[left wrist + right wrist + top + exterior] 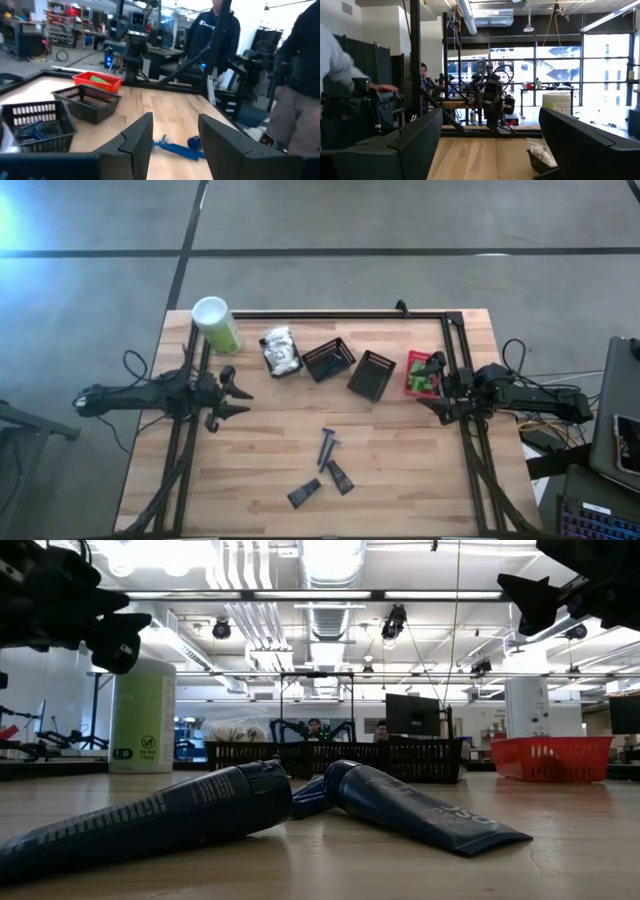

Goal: Pick & Place Travel size toiletries
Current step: Put the right shave cream into the right black bin

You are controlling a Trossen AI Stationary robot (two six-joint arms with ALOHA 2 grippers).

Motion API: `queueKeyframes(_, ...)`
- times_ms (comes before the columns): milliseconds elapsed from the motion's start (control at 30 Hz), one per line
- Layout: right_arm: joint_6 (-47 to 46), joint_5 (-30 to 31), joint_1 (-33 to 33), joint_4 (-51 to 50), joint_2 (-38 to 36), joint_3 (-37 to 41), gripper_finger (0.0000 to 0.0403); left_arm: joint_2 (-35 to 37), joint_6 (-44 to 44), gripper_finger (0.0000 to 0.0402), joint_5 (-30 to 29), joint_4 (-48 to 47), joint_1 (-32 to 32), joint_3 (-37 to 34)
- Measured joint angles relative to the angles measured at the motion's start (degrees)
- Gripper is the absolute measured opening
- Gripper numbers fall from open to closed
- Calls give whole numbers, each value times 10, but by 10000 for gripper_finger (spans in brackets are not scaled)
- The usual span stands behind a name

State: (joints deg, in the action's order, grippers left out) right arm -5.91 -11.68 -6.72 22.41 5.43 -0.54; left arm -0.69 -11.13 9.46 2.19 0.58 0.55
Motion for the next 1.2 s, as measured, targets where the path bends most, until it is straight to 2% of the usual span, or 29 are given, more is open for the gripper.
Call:
queueKeyframes(367,-4,-2,0,0,0,0,353,-14,0,163,-10,1,0,-1)
queueKeyframes(433,-27,44,-1,5,0,0,358,-14,0,163,-10,1,0,-1)
queueKeyframes(500,-53,144,-2,10,-1,0,361,-14,8,163,-11,6,1,-1)
queueKeyframes(567,-143,195,-1,17,5,0,360,-15,-5,163,-21,36,1,0)
queueKeyframes(667,-380,194,0,22,11,0,354,-16,-125,163,-16,56,1,5)
queueKeyframes(767,-538,215,0,52,28,0,345,-15,-199,163,-17,83,1,9)
queueKeyframes(833,-568,241,0,79,42,0,339,-15,-217,163,-20,90,1,9)
queueKeyframes(967,-560,337,0,101,77,-1,329,-16,-283,163,-52,103,1,9)
queueKeyframes(1033,-593,328,4,93,108,-16,323,-17,-346,163,-66,101,1,9)
queueKeyframes(1100,-622,262,18,64,165,-58,320,-17,-402,163,-75,101,1,9)
queueKeyframes(1200,-664,209,52,-109,279,-162,318,-17,-429,163,-85,99,1,9)
